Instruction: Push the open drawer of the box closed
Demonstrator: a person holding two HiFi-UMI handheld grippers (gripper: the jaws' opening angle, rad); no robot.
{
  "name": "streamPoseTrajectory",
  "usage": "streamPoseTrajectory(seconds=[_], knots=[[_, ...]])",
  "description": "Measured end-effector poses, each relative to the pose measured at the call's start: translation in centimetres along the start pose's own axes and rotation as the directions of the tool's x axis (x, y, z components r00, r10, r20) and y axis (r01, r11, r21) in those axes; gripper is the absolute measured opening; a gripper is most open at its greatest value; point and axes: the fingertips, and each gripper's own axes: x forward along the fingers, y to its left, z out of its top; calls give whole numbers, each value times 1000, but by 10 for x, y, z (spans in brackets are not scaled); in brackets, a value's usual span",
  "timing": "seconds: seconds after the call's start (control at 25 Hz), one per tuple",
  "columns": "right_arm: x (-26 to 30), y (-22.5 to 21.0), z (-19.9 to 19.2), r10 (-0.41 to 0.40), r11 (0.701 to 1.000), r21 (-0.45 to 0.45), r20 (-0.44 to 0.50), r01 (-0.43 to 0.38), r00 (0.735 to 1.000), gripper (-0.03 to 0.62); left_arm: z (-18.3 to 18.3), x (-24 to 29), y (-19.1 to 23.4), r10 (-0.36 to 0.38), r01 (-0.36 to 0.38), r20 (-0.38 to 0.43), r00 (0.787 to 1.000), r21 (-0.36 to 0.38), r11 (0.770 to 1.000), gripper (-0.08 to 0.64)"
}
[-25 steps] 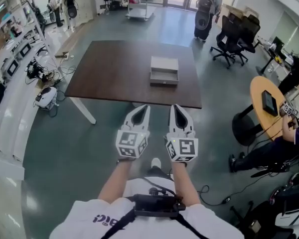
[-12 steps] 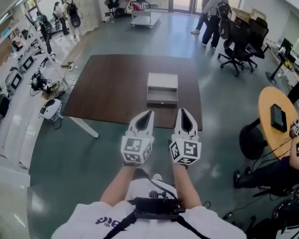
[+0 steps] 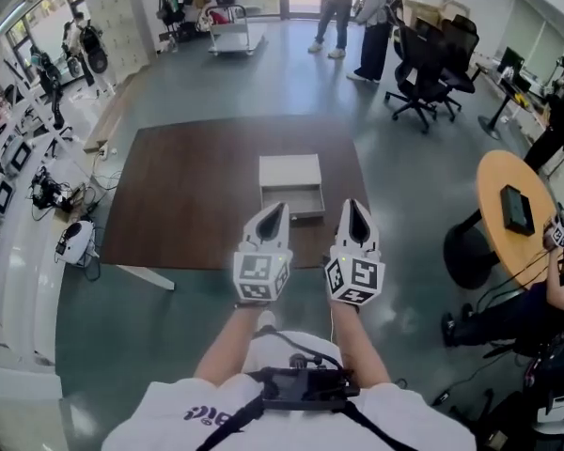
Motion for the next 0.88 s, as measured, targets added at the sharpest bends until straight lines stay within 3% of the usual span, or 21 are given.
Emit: streamPoseTrajectory(seconds=[0.32, 0.6, 0.88], knots=[[73, 66, -26, 73, 995, -65, -5, -73, 997, -8, 8, 43, 72, -46, 42, 50, 998, 79, 996, -5], [96, 91, -66, 100, 988, -108, -103, -111, 990, -8, -24, 62, 108, -84, 84, -4, 996, 25, 996, -5], [111, 83, -116, 165, 982, -52, -212, -179, 963, -8, -71, 81, 113, -103, 103, -86, 991, 1, 995, -5]])
